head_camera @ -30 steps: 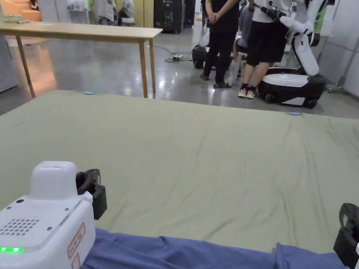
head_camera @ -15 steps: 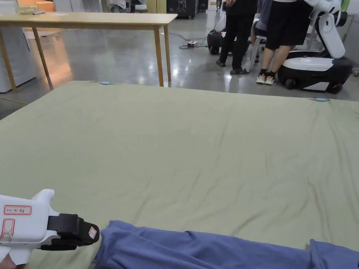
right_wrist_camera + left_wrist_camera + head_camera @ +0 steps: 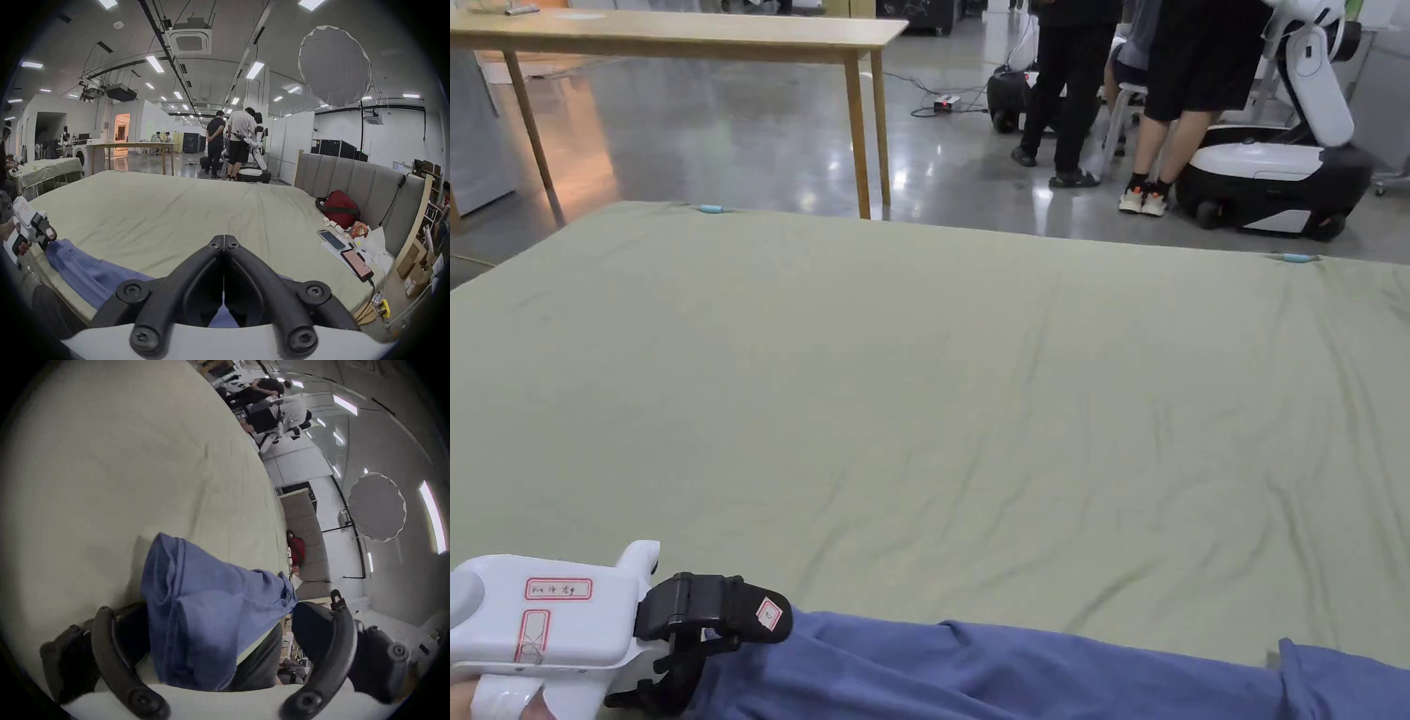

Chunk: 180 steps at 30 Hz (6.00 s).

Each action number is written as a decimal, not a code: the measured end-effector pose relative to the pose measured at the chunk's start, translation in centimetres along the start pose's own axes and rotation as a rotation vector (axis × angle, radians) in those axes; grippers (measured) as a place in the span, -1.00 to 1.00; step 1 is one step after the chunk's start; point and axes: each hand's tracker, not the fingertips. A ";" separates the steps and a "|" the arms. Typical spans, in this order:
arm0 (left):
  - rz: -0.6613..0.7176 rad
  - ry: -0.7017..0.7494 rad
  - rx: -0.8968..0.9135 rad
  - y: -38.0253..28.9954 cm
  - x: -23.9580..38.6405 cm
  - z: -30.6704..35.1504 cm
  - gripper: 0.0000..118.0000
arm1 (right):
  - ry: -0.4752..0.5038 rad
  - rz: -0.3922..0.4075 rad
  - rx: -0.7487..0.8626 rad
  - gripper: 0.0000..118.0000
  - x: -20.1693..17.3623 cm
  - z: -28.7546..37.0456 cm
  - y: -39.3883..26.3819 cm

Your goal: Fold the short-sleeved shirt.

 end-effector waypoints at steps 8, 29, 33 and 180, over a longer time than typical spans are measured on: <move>0.023 0.072 0.015 -0.4 0.1 -0.1 -0.86 | -0.003 -0.008 0.015 -0.99 0.8 0.9 0.4; -0.237 0.431 0.202 -3.7 15.7 5.9 -0.88 | 0.016 -0.045 0.081 -0.99 2.8 1.8 1.6; -0.303 0.453 0.110 -4.3 20.6 -0.2 -0.88 | 0.011 -0.056 0.073 -0.99 3.6 2.2 1.1; -0.275 0.170 0.076 -5.8 15.1 -7.2 -0.95 | 1.064 -0.502 -0.641 -0.99 -1.9 -11.5 -6.6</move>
